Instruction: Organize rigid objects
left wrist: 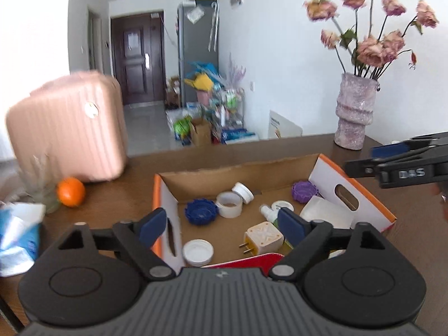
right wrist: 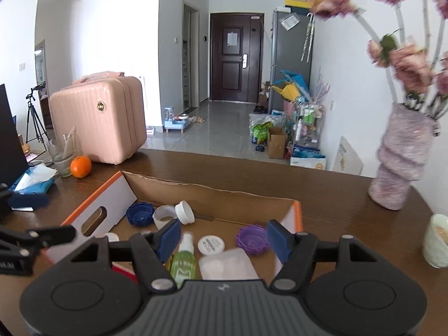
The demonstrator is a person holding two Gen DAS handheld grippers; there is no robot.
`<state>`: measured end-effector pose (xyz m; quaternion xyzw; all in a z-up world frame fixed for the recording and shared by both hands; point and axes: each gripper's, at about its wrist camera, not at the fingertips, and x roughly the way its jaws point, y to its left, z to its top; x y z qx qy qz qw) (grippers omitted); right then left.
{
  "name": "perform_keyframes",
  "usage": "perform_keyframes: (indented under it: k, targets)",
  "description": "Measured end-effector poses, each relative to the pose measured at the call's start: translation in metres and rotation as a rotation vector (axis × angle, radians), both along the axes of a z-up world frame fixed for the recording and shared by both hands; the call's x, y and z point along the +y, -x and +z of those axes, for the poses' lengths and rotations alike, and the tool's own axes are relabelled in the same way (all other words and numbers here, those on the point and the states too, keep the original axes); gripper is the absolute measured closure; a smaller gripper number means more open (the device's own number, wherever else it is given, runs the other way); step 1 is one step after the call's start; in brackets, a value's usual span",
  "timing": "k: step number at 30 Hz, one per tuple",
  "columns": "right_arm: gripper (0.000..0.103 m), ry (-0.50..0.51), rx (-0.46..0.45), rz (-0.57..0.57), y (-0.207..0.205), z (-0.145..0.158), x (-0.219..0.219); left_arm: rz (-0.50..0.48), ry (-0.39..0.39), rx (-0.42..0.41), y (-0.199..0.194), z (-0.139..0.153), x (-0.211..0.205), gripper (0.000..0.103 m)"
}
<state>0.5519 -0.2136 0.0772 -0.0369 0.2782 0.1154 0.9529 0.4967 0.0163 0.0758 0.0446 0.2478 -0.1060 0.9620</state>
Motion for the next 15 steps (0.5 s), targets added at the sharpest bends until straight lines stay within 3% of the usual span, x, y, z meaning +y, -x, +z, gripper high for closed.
perform_keyframes:
  k: [5,8,15]
  targets:
    - [0.022,-0.010,-0.069,-0.024,0.061,0.022,-0.018,0.046,-0.021,-0.123,0.047,0.025,0.004,0.002]
    - [0.011,-0.027,-0.119,-0.027,0.098,0.033,-0.028,0.078,-0.022,-0.186,0.074,0.035,0.006,0.000]
    - [0.011,-0.032,-0.178,-0.022,0.155,0.047,-0.027,0.127,0.004,-0.239,0.123,0.048,0.013,0.000]
